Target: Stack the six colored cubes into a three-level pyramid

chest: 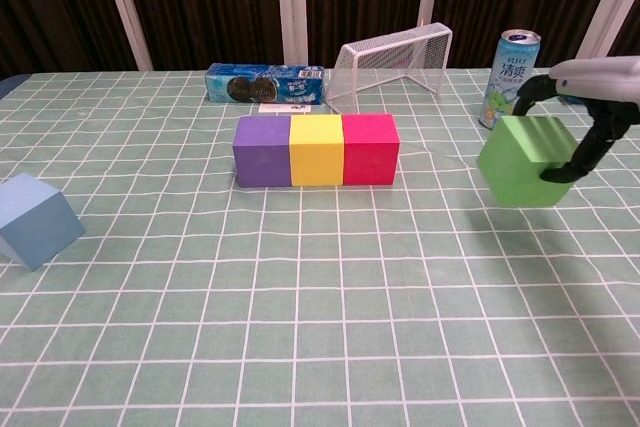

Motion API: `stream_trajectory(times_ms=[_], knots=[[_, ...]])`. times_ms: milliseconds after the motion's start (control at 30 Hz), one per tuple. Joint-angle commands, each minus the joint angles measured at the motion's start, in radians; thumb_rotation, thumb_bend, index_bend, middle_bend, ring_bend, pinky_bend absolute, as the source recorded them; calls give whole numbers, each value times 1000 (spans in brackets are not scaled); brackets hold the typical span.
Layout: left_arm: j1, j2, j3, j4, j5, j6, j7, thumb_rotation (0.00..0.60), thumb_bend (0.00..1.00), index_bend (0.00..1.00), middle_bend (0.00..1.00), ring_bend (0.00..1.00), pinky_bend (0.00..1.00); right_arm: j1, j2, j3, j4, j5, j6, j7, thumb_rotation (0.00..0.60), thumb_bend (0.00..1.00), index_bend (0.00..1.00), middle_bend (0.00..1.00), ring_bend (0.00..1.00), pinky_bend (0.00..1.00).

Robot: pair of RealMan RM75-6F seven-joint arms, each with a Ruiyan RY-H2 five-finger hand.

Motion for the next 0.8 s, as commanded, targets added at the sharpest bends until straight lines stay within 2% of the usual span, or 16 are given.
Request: stream_trajectory(times_ms=[33, 267, 400, 533, 800], knots=[[2, 3, -1, -1, -1, 0, -4, 600, 46, 0, 0, 0, 21, 46, -29, 30, 7, 37, 9, -46, 600, 385, 457, 74, 36, 0], [1, 6, -3, 1, -12, -9, -11, 600, 46, 0, 0, 0, 21, 149, -52, 124, 4, 185, 44, -136, 600, 385, 457, 73, 35, 0], [0, 10, -6, 5, -19, -13, -19, 600, 46, 0, 0, 0, 21, 194, -74, 150, 28, 282, 58, -176, 600, 385, 457, 73, 35, 0], [0, 15, -7, 3, -21, -17, -25, 600, 46, 0, 0, 0, 21, 213, -111, 155, 80, 351, 45, -174, 600, 385, 457, 73, 35, 0], [2, 19, -6, -2, -16, -15, -28, 600, 46, 0, 0, 0, 21, 221, -175, 116, 229, 324, -23, -145, 600, 385, 457, 73, 35, 0]])
